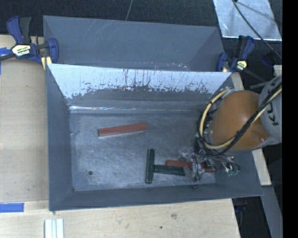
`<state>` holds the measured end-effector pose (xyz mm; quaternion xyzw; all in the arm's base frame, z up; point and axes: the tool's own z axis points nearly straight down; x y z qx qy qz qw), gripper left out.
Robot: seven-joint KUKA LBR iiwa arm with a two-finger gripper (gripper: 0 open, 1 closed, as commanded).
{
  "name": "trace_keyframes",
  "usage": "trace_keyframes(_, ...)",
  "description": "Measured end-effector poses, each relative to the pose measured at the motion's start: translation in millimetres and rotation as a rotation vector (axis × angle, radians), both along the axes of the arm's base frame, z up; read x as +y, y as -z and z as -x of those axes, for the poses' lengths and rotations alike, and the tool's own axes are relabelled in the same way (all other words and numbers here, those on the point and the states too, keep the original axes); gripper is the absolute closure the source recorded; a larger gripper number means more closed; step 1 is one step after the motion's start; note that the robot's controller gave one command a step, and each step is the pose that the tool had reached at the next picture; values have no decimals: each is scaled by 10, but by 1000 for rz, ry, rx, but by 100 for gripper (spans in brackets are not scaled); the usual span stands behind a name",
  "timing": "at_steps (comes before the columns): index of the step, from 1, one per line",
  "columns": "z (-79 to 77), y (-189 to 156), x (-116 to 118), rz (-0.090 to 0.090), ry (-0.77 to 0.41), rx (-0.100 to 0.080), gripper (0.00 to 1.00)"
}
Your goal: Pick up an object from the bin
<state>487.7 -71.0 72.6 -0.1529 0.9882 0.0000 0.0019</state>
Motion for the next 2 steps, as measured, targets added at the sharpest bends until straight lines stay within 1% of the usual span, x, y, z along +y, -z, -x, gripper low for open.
trace_keyframes(1,-209,-5,-227,-8,57,11,100)
trace_keyframes(2,-84,-1636,35,1,-29,-3,100)
